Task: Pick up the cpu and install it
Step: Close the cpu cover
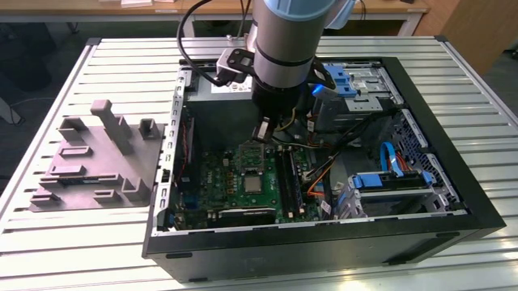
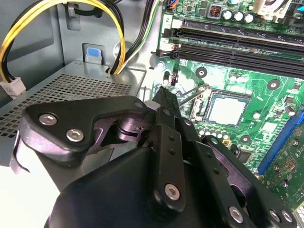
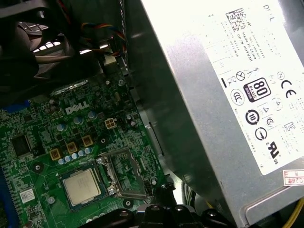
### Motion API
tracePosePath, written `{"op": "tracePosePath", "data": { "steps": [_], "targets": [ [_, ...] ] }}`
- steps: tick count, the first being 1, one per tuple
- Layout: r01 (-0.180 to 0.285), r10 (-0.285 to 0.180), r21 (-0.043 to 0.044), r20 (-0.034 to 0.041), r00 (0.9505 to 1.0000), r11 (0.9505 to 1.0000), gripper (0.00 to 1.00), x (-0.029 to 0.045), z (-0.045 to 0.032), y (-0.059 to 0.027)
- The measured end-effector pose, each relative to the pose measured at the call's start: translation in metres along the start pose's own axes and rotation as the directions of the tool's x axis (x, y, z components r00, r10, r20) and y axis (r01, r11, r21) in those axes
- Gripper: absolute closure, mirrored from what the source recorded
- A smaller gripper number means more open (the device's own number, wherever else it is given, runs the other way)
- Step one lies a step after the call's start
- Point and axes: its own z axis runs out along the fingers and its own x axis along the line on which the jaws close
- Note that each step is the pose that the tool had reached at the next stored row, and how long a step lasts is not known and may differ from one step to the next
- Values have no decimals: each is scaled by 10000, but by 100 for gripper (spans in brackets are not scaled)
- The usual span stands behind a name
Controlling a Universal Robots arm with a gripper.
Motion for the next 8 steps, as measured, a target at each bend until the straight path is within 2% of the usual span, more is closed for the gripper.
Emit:
{"op": "tracePosePath", "data": {
  "steps": [8],
  "targets": [
    [2,-2,0,0,10000,10000,89,2,-5,6]
  ]
}}
